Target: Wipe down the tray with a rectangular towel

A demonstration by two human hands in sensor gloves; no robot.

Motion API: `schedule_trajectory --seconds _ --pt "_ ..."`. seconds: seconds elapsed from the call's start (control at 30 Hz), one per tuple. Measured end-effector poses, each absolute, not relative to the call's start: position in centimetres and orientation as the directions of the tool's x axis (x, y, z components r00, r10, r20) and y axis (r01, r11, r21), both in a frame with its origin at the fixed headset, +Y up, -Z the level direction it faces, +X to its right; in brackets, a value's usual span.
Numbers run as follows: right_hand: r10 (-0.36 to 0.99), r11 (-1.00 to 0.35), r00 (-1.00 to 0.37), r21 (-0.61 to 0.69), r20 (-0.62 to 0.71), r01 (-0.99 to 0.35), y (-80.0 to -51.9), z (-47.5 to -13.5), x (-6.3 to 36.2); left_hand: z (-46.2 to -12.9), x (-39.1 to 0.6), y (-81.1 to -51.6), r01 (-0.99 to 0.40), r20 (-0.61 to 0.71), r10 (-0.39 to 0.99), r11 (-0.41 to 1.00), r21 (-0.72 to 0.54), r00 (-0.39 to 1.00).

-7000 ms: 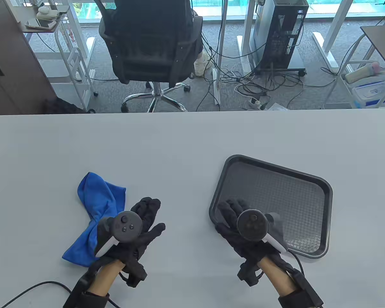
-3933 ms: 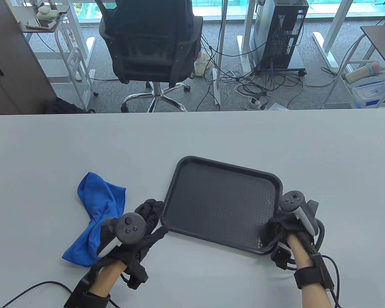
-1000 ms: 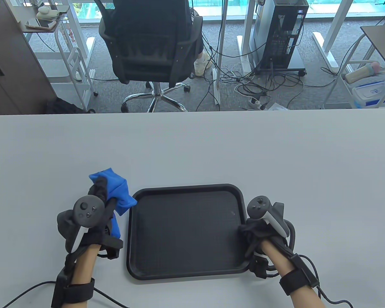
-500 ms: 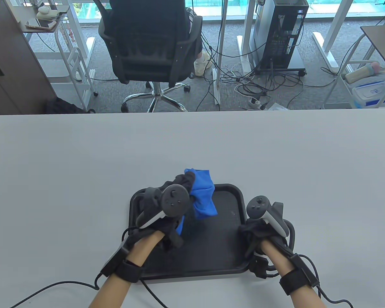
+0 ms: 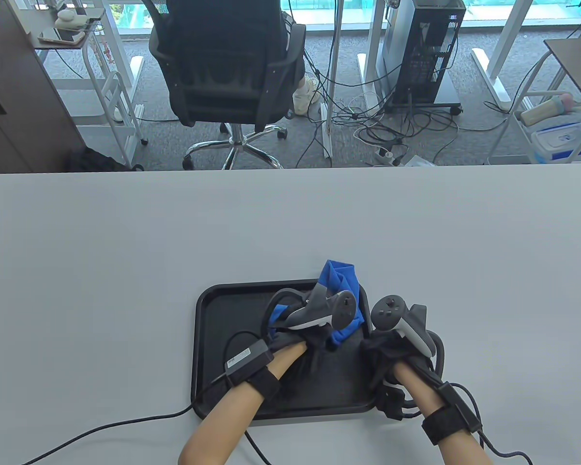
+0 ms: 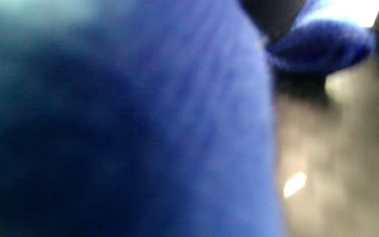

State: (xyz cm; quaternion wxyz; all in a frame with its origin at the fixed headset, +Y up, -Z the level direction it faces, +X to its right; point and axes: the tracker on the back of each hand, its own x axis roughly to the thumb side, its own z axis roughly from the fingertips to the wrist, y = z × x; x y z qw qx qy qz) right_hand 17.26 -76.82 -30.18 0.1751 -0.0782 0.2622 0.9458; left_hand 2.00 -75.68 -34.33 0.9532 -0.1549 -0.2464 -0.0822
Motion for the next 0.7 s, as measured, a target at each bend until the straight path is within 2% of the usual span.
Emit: schedule_trajectory --seconds 0.03,0.23,0.37,0.7 --pt "0.292 -0.801 -0.926 0.468 -0.24 -0.374 -76.8 -30.2 17.3 -34.2 2.1 -75.5 0.236 0.506 -0.106 0.951 -0.2 0.856" --pt "0.289 -0.807 -0.926 0.458 -0.245 -0.373 -76.9 -30.1 17.2 -34.5 2.2 -75.2 0.29 0.501 -0.135 0.925 -0.245 0.855" --pt "0.282 -0.815 -0.926 0.448 -0.249 -0.368 -76.9 -30.0 17.2 -34.7 0.9 -75.0 0.347 0.472 -0.196 0.902 -0.257 0.859" --pt "0.289 -0.827 -0.92 0.414 -0.265 -0.38 -77.0 -29.9 17.1 -34.0 -9.1 -74.7 0.353 0.337 -0.231 0.862 -0.364 0.913"
